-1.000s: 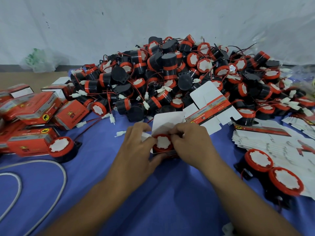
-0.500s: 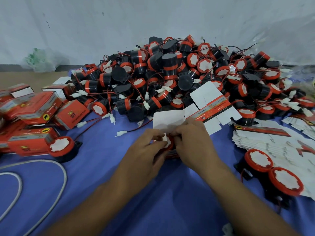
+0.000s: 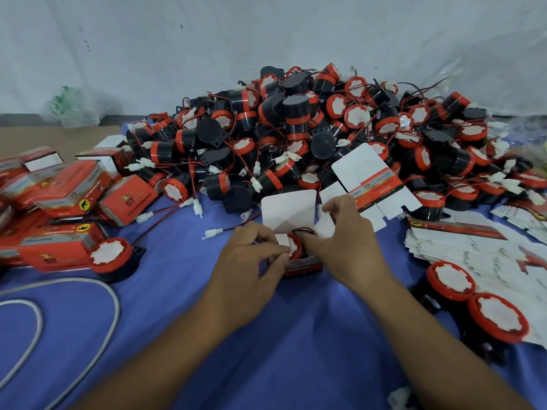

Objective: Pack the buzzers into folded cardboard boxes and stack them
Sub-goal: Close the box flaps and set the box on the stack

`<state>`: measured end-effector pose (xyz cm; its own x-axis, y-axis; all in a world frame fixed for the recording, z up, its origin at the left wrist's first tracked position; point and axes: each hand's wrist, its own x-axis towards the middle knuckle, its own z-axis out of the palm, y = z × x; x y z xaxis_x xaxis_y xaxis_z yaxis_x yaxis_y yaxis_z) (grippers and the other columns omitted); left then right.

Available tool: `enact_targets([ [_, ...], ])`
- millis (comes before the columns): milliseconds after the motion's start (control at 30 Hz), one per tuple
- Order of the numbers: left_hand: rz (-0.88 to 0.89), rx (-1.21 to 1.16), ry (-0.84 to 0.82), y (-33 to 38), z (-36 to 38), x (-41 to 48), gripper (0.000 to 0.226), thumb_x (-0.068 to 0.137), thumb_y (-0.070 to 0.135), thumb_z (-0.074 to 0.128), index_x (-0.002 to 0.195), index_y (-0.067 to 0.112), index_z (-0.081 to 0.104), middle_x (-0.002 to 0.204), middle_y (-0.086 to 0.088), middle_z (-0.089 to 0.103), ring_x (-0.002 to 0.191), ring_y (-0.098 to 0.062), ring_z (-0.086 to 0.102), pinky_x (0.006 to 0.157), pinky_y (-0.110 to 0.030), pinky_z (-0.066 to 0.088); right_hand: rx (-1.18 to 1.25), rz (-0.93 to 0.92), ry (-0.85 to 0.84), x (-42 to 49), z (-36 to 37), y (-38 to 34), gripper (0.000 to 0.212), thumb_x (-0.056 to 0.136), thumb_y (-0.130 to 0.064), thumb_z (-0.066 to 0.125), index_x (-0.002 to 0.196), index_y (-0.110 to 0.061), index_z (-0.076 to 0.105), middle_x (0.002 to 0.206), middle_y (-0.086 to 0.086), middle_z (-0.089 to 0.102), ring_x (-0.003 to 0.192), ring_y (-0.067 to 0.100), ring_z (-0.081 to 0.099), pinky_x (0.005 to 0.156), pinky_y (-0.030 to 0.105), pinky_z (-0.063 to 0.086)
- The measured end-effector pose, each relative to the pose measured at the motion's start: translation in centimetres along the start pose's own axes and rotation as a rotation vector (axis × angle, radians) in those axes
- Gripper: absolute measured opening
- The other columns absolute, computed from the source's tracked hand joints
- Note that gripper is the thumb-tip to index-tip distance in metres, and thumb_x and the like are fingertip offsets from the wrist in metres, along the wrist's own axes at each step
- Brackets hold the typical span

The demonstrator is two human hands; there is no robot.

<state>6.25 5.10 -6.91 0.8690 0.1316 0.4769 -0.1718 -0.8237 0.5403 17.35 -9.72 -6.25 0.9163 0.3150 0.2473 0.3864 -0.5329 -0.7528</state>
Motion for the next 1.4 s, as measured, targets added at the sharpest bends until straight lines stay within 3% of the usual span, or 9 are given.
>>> enact_targets([
  [133, -0.131, -0.131, 0.022, -0.2, -0.4, 0.2, 0.009, 0.090, 0.012, 0.071, 0.088, 0.014, 0.080, 0.096, 0.011, 0.057, 0.094, -0.007, 0.055, 0.079, -0.007, 0.040, 0.152, -0.137, 0.058, -0.1, 0.0, -0.5, 0.027, 0.088, -0.049, 0.067, 0.100, -0.028, 0.052, 0.067, -0.010, 0.061, 0.061, 0.001, 0.055, 0.053, 0.012, 0.041],
  [300, -0.182, -0.204, 0.020, -0.2, -0.4, 0.3, 0.013, 0.091, 0.014, 0.070, 0.080, 0.015, 0.077, 0.095, 0.011, 0.057, 0.094, -0.005, 0.056, 0.078, -0.006, 0.040, 0.201, -0.151, -0.056, 0.3, -0.1, 0.2, 0.029, 0.100, -0.033, 0.057, 0.075, -0.026, 0.069, 0.073, -0.006, 0.064, 0.066, 0.005, 0.057, 0.061, 0.026, 0.046],
  [400, -0.208, -0.248, 0.034, -0.4, -0.2, 0.3, 0.011, 0.089, 0.012, 0.070, 0.082, 0.019, 0.070, 0.093, 0.008, 0.057, 0.089, -0.007, 0.057, 0.077, -0.009, 0.041, 0.174, -0.065, -0.175, 0.6, 0.1, 0.7, 0.010, 0.092, -0.027, 0.069, 0.086, -0.034, 0.066, 0.093, -0.008, 0.064, 0.072, 0.003, 0.060, 0.062, 0.022, 0.048],
  [567, -0.390, -0.473, 0.068, -1.5, 0.1, 0.6, 0.056, 0.086, 0.013, 0.076, 0.117, 0.041, 0.039, 0.115, 0.012, 0.052, 0.080, -0.006, 0.059, 0.067, -0.016, 0.050, 0.389, -0.110, -0.290, 0.7, -0.4, 1.0, 0.051, 0.092, -0.009, 0.066, 0.125, -0.043, 0.050, 0.109, 0.000, 0.066, 0.066, 0.036, 0.058, 0.054, 0.041, 0.050],
  [733, -0.183, -0.349, -0.039, -2.3, -0.1, 0.8, 0.051, 0.087, -0.003, 0.069, 0.105, 0.044, 0.066, 0.118, 0.016, 0.058, 0.100, 0.005, 0.059, 0.082, -0.011, 0.046, 0.141, -0.304, -0.290, 0.6, -0.5, 1.0, 0.038, 0.083, 0.011, 0.067, 0.105, -0.017, 0.077, 0.111, -0.004, 0.069, 0.101, 0.005, 0.063, 0.085, 0.021, 0.051],
  [867, -0.142, -0.309, -0.055, -2.8, 0.0, 0.6, 0.032, 0.087, 0.023, 0.073, 0.111, 0.043, 0.065, 0.128, 0.023, 0.055, 0.117, 0.015, 0.050, 0.093, -0.006, 0.043, 0.087, -0.396, -0.398, 0.7, -1.7, 1.6, 0.033, 0.088, -0.024, 0.075, 0.121, -0.023, 0.072, 0.125, -0.018, 0.062, 0.115, -0.012, 0.051, 0.093, 0.013, 0.044],
  [967, -0.135, -0.255, -0.097, -3.1, -0.1, 0.4, 0.050, 0.077, 0.056, 0.066, 0.122, 0.034, 0.067, 0.133, 0.025, 0.051, 0.123, 0.019, 0.042, 0.095, -0.007, 0.043, 0.093, -0.316, -0.553, 0.9, -2.4, 2.1, 0.054, 0.085, -0.054, 0.069, 0.134, -0.032, 0.062, 0.141, -0.025, 0.051, 0.128, -0.011, 0.043, 0.103, 0.021, 0.043],
  [1267, -0.047, -0.229, -0.032, -3.0, -0.2, 0.6, 0.037, 0.081, 0.042, 0.068, 0.117, 0.040, 0.061, 0.120, 0.023, 0.059, 0.114, 0.014, 0.052, 0.096, -0.005, 0.039, 0.161, -0.340, -0.468, 1.1, -1.9, 2.1, 0.044, 0.082, -0.042, 0.076, 0.124, -0.033, 0.069, 0.127, -0.023, 0.063, 0.121, -0.010, 0.054, 0.101, 0.012, 0.043],
  [1400, -0.006, -0.129, -0.019, -3.4, -0.1, 0.6, 0.038, 0.087, 0.045, 0.062, 0.120, 0.028, 0.069, 0.123, 0.016, 0.062, 0.116, 0.001, 0.054, 0.100, -0.020, 0.043, 0.163, -0.311, -0.478, 1.0, -1.9, 1.9, 0.034, 0.089, -0.031, 0.072, 0.123, -0.031, 0.070, 0.134, -0.015, 0.062, 0.124, -0.010, 0.051, 0.105, 0.019, 0.045],
])
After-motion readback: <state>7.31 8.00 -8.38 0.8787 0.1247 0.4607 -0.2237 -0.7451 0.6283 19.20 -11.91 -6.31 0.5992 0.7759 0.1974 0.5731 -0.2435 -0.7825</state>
